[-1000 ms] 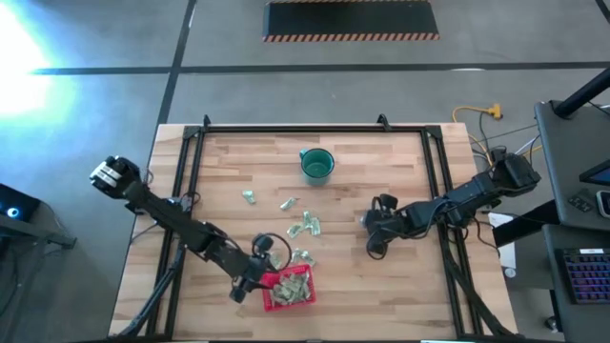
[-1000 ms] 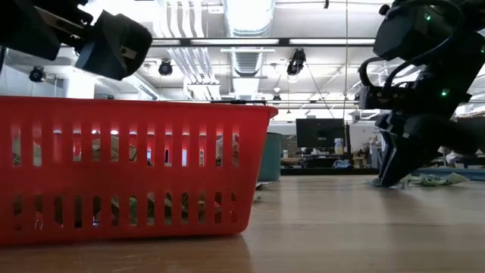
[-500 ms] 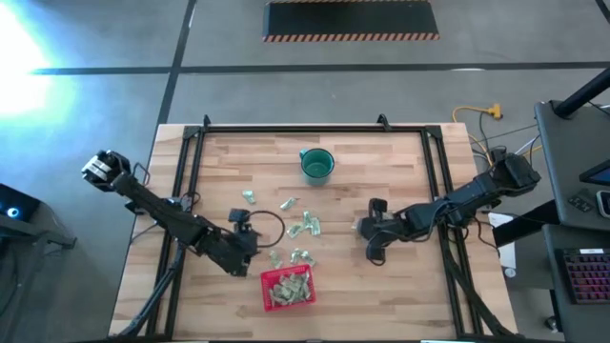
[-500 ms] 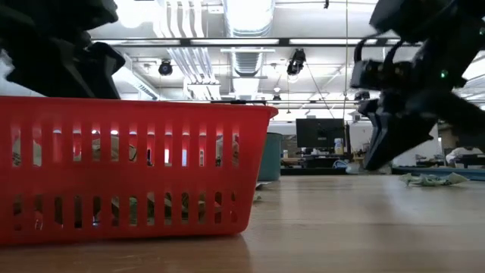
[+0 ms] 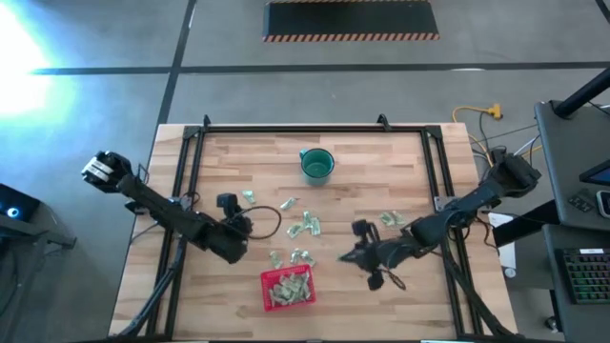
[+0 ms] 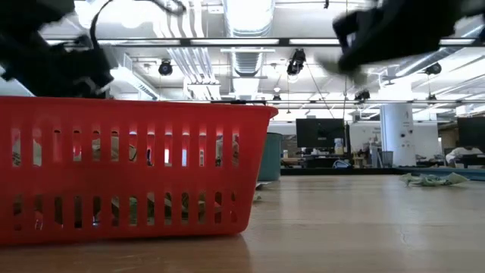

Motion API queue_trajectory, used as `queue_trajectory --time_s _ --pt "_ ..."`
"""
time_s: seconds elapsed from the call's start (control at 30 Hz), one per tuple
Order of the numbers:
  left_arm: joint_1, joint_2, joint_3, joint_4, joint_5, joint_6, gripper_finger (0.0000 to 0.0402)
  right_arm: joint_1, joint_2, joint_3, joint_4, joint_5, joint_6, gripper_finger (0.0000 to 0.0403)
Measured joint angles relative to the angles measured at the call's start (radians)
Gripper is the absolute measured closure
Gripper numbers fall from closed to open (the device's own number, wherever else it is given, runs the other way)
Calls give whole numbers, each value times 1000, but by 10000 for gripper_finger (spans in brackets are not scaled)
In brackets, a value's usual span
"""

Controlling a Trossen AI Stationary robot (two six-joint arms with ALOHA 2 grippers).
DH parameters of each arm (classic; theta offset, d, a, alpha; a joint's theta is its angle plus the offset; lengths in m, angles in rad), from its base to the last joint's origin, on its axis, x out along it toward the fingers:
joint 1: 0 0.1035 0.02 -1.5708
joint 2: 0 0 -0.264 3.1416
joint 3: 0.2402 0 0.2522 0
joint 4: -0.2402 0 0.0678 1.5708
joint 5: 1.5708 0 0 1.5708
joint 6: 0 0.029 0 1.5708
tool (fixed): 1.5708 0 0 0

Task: Pick and place items into bin
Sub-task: Put the green stevia packet into the red bin

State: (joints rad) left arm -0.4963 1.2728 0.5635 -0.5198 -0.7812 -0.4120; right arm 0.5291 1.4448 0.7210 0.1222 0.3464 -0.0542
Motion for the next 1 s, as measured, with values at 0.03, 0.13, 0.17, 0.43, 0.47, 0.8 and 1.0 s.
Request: queue_trajectory --time_s 0.03,0.13,0.17,0.43,0.47,0.8,1.0 --pt "14 0 -13 0 -2 3 203 10 0 1 32 -17 -28 394" --pt "57 0 -48 -4 -3 7 203 23 18 7 132 -80 -92 394" --pt "71 0 -58 -4 -2 7 203 25 30 9 164 -102 -113 394" --pt "164 1 -78 0 19 7 204 1 194 87 307 -228 -233 394" --pt "176 1 -78 1 20 10 204 -5 221 110 313 -228 -242 394" --pt "351 1 -80 151 163 283 204 -62 404 333 216 -401 -263 394" --pt "510 1 -74 170 336 393 204 -80 444 408 119 -408 -229 394"
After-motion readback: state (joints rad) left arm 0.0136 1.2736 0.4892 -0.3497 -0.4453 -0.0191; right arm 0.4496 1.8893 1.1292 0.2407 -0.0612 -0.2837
